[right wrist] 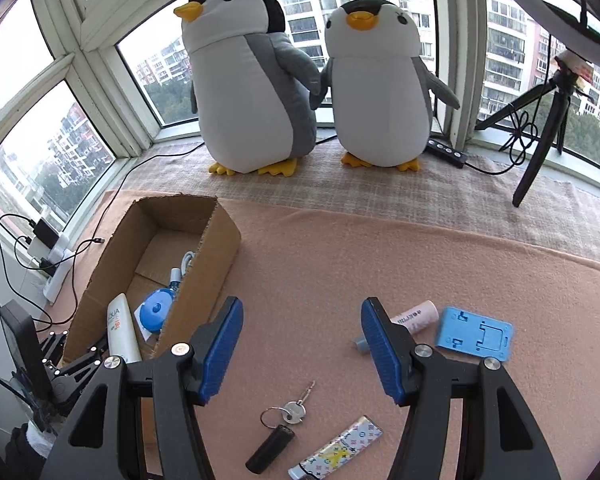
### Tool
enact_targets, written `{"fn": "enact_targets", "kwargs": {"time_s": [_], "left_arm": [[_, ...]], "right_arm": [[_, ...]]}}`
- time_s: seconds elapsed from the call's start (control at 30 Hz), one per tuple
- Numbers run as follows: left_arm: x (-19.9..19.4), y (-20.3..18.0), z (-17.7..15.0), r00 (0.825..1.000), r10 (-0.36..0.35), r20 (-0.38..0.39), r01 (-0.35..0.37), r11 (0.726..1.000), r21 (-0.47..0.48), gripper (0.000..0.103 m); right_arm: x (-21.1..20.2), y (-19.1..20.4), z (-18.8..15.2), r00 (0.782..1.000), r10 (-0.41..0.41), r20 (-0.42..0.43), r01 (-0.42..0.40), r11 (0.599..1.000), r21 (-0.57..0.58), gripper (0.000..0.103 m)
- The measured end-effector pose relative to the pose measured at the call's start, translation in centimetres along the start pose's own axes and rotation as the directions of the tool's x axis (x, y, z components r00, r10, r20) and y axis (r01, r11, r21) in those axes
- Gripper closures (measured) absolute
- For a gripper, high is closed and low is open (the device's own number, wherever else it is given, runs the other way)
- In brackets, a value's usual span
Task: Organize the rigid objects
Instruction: 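Move the right tool to the pink lotion bottle and grasp it, then carry the pink lotion bottle into the box and lower it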
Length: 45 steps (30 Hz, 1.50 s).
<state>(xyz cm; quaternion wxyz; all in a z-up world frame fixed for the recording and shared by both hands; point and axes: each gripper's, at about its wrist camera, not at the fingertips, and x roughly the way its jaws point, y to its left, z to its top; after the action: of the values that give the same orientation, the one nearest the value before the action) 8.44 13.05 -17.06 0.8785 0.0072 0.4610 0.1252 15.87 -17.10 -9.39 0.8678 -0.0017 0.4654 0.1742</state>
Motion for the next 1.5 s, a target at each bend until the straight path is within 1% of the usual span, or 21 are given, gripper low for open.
{"fn": "enact_targets", "kwargs": {"time_s": [0.2, 0.3, 0.43, 0.5, 0.67, 0.8, 0.87, 1.0, 1.13, 1.2, 1.33, 1.43, 1.5], "left_arm": [[0.1, 0.0, 0.0, 1.000, 0.004, 0.000, -0.004, 1.000, 0.005, 0.053], [0.1, -0.1, 0.0, 1.000, 0.006, -0.001, -0.006, 1.000, 0.008, 0.053], [0.0, -0.1, 0.0, 1.000, 0.005, -0.001, -0.005, 1.000, 0.008, 0.053], [0.0, -0.1, 0.0, 1.000, 0.006, -0.001, -0.006, 1.000, 0.007, 0.053], [0.0, -0.1, 0.0, 1.000, 0.006, 0.000, -0.006, 1.000, 0.008, 0.053], [0.0, -0.1, 0.0, 1.000, 0.007, 0.000, -0.007, 1.000, 0.008, 0.053], [0.0, -0.1, 0.0, 1.000, 0.006, 0.000, -0.006, 1.000, 0.008, 0.053], [0.0, -0.1, 0.0, 1.000, 0.006, 0.000, -0.006, 1.000, 0.008, 0.053], [0.0, -0.1, 0.0, 1.000, 0.006, 0.000, -0.006, 1.000, 0.007, 0.053], [0.0, -0.1, 0.0, 1.000, 0.006, 0.000, -0.006, 1.000, 0.006, 0.053], [0.0, -0.1, 0.1, 1.000, 0.004, 0.001, -0.004, 1.000, 0.003, 0.053], [0.0, -0.1, 0.1, 1.000, 0.004, 0.001, -0.004, 1.000, 0.002, 0.053], [0.0, -0.1, 0.1, 1.000, 0.003, 0.001, -0.003, 1.000, 0.001, 0.053]], "right_arm": [[1.1, -3.9, -1.7, 0.997, -0.029, -0.068, 0.036, 0.994, 0.104, 0.046], [2.0, -5.1, -2.2, 0.995, -0.021, -0.097, 0.036, 0.987, 0.155, 0.046], [3.2, -6.3, -2.3, 0.994, 0.020, -0.111, 0.005, 0.976, 0.218, 0.046], [3.6, -6.8, -2.2, 0.993, 0.037, -0.114, -0.008, 0.968, 0.249, 0.053], [4.4, -7.9, -1.9, 0.991, 0.070, -0.113, -0.029, 0.944, 0.328, 0.058], [5.1, -8.3, -1.7, 0.988, 0.081, -0.129, -0.030, 0.934, 0.356, 0.063], [5.5, -8.3, -1.6, 0.987, 0.081, -0.135, -0.027, 0.931, 0.363, 0.064], [6.2, -7.9, -1.2, 0.987, 0.072, -0.143, -0.016, 0.933, 0.359, 0.065], [6.9, -7.0, -0.5, 0.986, 0.038, -0.163, 0.014, 0.951, 0.309, 0.065], [7.4, -6.5, -0.2, 0.984, 0.016, -0.175, 0.034, 0.960, 0.278, 0.070], [8.1, -5.1, 0.3, 0.980, -0.044, -0.193, 0.081, 0.979, 0.188, 0.073], [8.4, -4.3, 0.4, 0.975, -0.098, -0.197, 0.123, 0.985, 0.118, 0.081], [8.4, -4.1, 0.5, 0.974, -0.116, -0.195, 0.136, 0.986, 0.092, 0.085]]}}
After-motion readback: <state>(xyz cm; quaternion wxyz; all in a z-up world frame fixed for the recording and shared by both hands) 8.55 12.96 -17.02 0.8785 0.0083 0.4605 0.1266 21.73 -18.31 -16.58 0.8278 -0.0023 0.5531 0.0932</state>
